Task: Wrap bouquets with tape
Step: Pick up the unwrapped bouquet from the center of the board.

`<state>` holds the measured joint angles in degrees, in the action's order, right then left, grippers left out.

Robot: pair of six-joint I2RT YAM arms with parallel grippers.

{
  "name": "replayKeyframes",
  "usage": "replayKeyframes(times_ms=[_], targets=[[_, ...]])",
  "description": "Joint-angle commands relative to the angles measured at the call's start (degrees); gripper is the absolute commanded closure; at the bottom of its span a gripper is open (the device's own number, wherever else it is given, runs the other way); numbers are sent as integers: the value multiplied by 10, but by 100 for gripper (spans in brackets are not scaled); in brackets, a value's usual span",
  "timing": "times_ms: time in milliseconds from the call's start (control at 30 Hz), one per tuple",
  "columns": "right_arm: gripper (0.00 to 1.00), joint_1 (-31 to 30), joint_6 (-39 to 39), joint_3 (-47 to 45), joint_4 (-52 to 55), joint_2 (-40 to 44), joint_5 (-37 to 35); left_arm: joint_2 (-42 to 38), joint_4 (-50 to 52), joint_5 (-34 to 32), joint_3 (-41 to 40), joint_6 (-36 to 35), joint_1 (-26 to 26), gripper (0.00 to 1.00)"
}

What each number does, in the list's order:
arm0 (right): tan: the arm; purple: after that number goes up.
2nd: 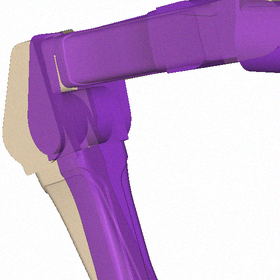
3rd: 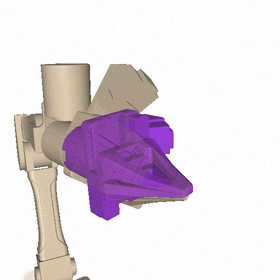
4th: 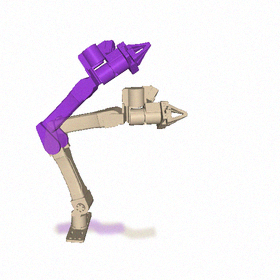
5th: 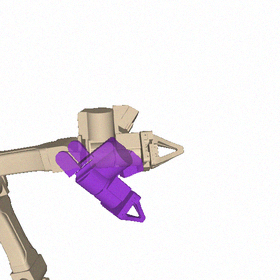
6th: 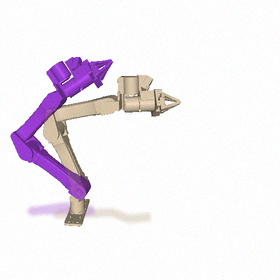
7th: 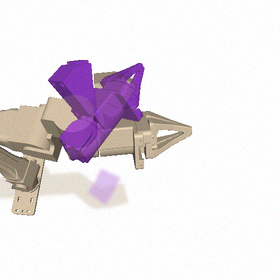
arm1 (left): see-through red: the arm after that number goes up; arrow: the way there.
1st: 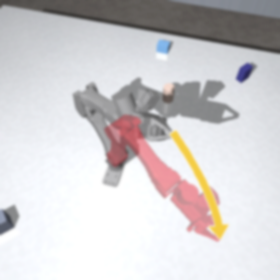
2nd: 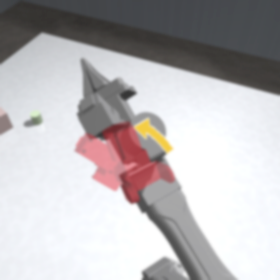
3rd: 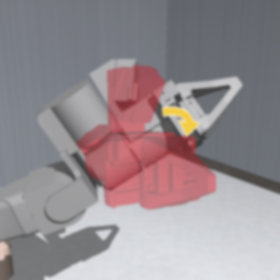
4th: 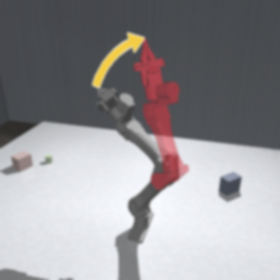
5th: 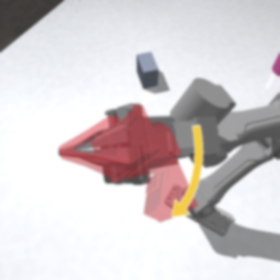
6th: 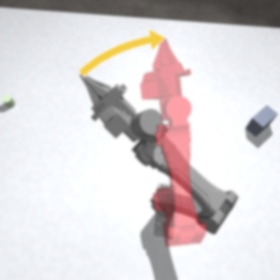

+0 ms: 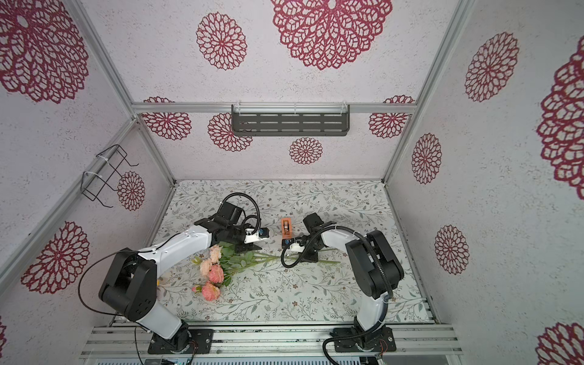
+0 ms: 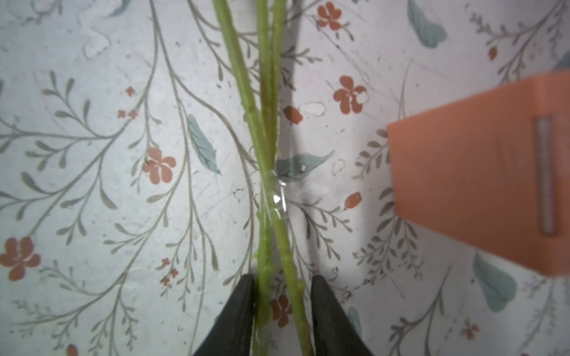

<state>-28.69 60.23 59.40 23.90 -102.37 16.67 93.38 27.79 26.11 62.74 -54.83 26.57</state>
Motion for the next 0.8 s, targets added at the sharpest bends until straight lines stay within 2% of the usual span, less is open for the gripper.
replayKeyframes(times_ms=[0,100,333,567,700,767], targets=[[78,-12,1,-30,-8,-11,-86,-14,11,12,15,-7,-11,56],[88,-27,-6,-54,-42,-1,-122,-19,17,15,21,-11,-16,56],[99,-48,23,-142,-194,77,-183,-13,27,19,34,-15,-21,55],[100,-77,88,-237,-407,169,-267,-1,36,35,53,-13,-21,54],[100,-81,131,-269,-470,219,-262,2,44,31,63,-12,-21,53],[100,-85,149,-289,-540,220,-281,0,30,33,60,-8,-20,52]])
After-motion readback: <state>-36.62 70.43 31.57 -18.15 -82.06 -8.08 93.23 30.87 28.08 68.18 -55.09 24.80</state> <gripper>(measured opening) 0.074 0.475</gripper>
